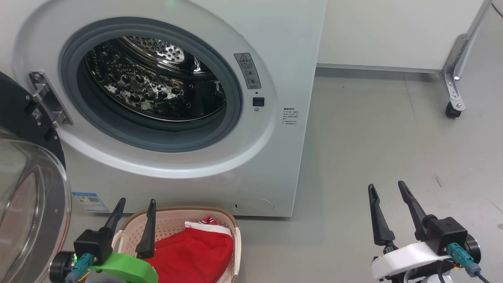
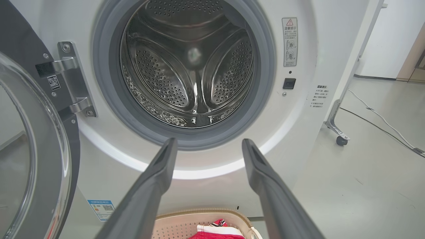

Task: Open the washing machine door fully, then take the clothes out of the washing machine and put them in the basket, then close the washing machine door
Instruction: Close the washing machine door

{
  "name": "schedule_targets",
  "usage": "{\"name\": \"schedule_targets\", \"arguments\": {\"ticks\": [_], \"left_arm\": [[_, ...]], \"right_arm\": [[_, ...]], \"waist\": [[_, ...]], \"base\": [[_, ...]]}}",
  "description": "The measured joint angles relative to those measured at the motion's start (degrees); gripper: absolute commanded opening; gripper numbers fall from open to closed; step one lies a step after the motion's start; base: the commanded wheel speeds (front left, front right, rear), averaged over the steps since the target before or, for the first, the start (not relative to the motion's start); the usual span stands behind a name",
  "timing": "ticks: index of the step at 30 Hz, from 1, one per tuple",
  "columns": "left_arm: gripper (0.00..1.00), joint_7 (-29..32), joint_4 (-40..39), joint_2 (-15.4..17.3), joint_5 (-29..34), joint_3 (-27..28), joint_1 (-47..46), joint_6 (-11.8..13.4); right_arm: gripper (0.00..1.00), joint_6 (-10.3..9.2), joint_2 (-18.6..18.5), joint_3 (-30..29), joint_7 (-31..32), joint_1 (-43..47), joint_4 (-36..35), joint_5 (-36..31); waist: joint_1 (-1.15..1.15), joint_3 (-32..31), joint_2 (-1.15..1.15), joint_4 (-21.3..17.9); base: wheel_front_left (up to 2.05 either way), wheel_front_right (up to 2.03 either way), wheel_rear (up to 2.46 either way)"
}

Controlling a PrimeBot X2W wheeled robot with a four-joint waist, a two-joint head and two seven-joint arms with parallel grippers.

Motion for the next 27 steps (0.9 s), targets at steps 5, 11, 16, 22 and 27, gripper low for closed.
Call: {"name": "schedule_targets", "arguments": {"ticks": [5, 11, 16, 22, 27], "left_arm": [[1.00, 0.00, -0.91, -0.01, -0.02, -0.04, 0.35, 0.04], [1.00, 0.00, -1.38, -0.01, -0.14, -0.33, 0.40, 0.03], [1.00, 0.00, -1.92, -0.01, -0.30, -0.48, 0.51, 0.03], [1.00, 0.00, -2.61, -0.01, -0.73, -0.49, 0.83, 0.03], [1.00, 0.00, -2.86, -0.02, -1.13, -0.96, 0.94, -0.01]], "right_arm": [[1.00, 0.00, 0.00, -0.01, 0.00, 0.01, -0.18, 0.00], [1.00, 0.00, 0.00, -0.03, 0.00, 0.01, -0.29, 0.00], [1.00, 0.00, 0.00, -0.05, 0.00, 0.01, -0.36, 0.00], [1.00, 0.00, 0.00, -0.05, 0.00, 0.01, -0.40, 0.00], [1.00, 0.00, 0.01, -0.05, 0.00, 0.01, -0.40, 0.00]], "waist": [[0.00, 0.13, 0.00, -0.07], [0.00, 0.28, 0.00, -0.02], [0.00, 0.36, 0.00, 0.07], [0.00, 0.46, 0.00, 0.12], [0.00, 0.49, 0.00, 0.10]], "base": [[0.00, 0.00, 0.00], [0.00, 0.00, 0.00], [0.00, 0.00, 0.00], [0.00, 0.00, 0.00], [0.00, 0.00, 0.00]]}}
